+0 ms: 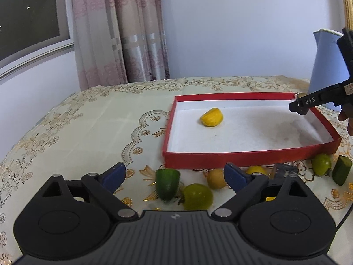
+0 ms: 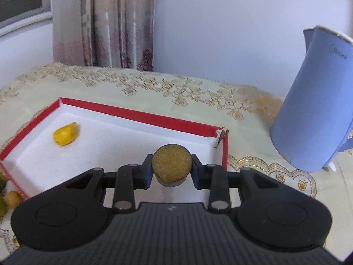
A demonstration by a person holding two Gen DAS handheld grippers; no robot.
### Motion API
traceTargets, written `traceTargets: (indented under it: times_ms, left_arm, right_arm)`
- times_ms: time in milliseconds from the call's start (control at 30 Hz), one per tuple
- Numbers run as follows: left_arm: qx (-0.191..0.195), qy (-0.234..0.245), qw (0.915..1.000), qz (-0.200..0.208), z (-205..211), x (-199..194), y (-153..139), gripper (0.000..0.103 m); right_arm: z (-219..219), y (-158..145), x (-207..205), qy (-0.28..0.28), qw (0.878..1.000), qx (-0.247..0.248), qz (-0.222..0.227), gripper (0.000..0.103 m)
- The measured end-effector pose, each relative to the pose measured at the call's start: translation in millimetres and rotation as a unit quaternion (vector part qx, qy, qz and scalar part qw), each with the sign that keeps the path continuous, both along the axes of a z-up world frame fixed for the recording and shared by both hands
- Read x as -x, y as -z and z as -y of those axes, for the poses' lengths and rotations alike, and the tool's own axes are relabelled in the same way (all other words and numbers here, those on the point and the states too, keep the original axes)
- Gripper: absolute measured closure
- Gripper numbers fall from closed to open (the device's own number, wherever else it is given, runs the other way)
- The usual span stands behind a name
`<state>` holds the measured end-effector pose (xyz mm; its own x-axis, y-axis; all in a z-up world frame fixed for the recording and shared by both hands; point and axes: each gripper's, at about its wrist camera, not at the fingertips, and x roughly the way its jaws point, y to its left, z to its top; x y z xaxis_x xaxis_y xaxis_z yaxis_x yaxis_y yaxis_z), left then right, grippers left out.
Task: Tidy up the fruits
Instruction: 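Lower the eggplant slice into the tray and open the right gripper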
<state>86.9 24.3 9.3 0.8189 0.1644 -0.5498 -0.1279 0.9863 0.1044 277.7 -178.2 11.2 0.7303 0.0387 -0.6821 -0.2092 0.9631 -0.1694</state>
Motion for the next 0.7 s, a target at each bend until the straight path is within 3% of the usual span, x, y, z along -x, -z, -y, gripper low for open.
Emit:
traceTargets:
  times_ms: [233, 400, 467, 700]
  left_arm:
    - [0.003, -0.011, 0.9999, 0.0, -20, 12, 1, 0.006]
    - [0.015, -0.014, 0.9998, -0.003, -33, 20, 2, 0.006]
    - [0.018, -0.016, 0.9997, -0.004, -37, 24, 3, 0.006]
    - [0.037, 0.011, 0.9992, -0.005, -37, 33, 6, 0.006]
  right_arm:
    - [1, 10, -14, 0.022, 0.999, 0.02, -0.016, 0.071]
    - [-3, 13, -15, 0.022, 0.999, 0.034, -0.012, 0.056]
    - [-3, 13, -14, 0.02, 0.999, 0.033, -0.01, 0.056]
    - [-3, -14, 28, 0.004, 0.999, 0.018, 0.035, 0.056]
